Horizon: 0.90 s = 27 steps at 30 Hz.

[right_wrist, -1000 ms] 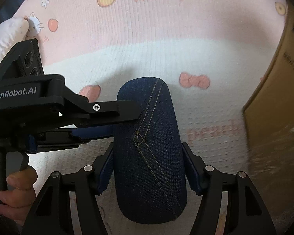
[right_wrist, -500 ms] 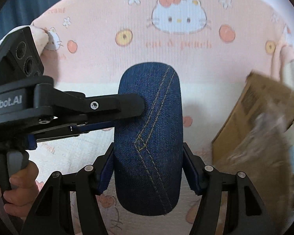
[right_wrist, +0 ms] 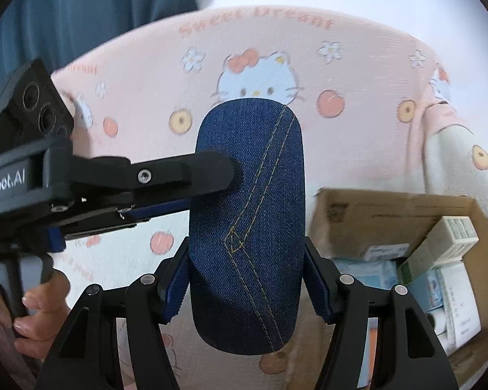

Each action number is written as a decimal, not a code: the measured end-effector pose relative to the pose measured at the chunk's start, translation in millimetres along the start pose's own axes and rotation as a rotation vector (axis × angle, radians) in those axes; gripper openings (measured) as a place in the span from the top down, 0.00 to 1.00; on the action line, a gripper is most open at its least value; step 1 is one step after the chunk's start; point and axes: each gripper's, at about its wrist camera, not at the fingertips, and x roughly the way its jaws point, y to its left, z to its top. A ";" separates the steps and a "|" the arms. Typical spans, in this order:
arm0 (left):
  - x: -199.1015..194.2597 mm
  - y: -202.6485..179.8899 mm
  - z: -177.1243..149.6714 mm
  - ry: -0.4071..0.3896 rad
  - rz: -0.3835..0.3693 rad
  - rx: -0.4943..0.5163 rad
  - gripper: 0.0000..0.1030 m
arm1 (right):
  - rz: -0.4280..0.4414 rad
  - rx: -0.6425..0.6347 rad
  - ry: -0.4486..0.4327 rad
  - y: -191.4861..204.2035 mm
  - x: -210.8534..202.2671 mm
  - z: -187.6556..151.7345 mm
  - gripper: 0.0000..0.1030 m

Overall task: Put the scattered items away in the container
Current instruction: 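Carry the denim pouch with both grippers over the cardboard box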

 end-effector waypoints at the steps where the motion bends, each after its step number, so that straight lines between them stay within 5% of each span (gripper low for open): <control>1: 7.3 -6.6 2.8 0.007 -0.004 0.005 0.58 | -0.007 -0.001 -0.008 -7.7 -0.4 4.3 0.41; 10: 70.5 -49.2 -0.1 0.099 0.003 0.042 0.58 | -0.013 0.070 0.021 -70.5 -16.0 1.1 0.41; 27: 195.6 -71.6 -29.2 0.375 0.135 -0.021 0.58 | 0.022 0.128 0.347 -183.2 20.7 -22.4 0.41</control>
